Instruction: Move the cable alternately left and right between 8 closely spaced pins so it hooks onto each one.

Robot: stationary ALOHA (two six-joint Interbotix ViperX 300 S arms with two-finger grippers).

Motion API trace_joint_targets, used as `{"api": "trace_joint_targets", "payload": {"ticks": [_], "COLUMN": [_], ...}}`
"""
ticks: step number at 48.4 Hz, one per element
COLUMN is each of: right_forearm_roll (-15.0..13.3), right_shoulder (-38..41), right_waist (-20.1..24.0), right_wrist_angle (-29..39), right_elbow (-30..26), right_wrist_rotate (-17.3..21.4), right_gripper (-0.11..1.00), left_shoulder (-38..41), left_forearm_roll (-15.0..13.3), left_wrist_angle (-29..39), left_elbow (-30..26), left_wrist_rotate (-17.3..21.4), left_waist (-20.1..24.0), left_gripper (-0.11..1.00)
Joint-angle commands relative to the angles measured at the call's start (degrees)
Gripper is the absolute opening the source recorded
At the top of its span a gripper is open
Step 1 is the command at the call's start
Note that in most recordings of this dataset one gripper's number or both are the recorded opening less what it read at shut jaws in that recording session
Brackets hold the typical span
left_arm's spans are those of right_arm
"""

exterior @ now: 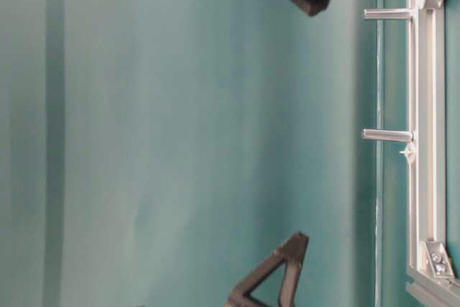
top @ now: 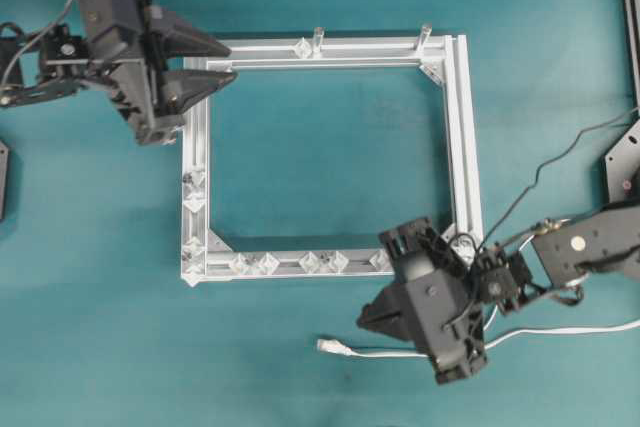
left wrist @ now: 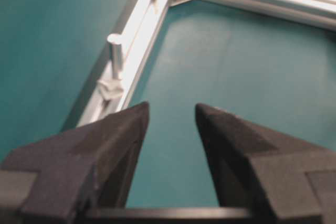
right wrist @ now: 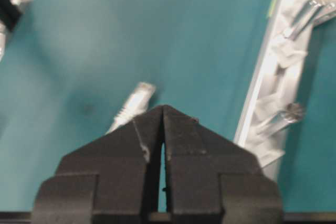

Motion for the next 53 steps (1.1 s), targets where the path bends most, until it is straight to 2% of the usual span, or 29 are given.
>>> {"api": "trace_joint_targets", "payload": {"ticks": [1,13,16,22,24,37,44,53], "right_forearm_roll": [-0.09,-0.09,-0.09,-0.09,-0.18,-0.26,-0.26,-0.26], "right_shoulder": [-0.44,2.64,4.13,7.38,8.53,14.68,16.08,17.23], "right_waist": [1.05,1.41,1.49,1.76,1.93,2.46,2.46,2.46], "right_wrist_angle": [3.87,13.36,14.59,17.23,18.72,30.85,31.55,31.55], "right_elbow": [-2.90,-7.47,-9.05,-12.92,-14.41,-21.27,-23.20,-24.79], "right_wrist_rotate": [2.02,9.58,11.07,13.89,14.85,19.51,22.50,23.55], "right_gripper": [0.00,0.02,0.13,0.49,0.55,0.54,0.54,0.54], "left_shoulder": [-3.16,-11.95,-14.24,-18.72,-20.30,-31.90,-37.09,-41.31], "left_forearm_roll": [0.18,0.18,0.18,0.18,0.18,0.09,0.09,0.09], "left_wrist_angle": [0.00,2.99,4.92,9.40,10.37,12.57,14.59,18.37], "left_elbow": [1.14,7.21,8.53,10.90,11.69,16.52,18.54,20.39], "left_wrist_rotate": [0.18,0.18,0.09,0.09,0.09,-0.09,-0.09,-0.09], "left_waist": [-1.23,-3.08,-3.43,-4.39,-4.66,-5.19,-5.19,-5.19], "left_gripper": [0.55,0.57,0.57,0.57,0.57,0.57,0.57,0.57]}}
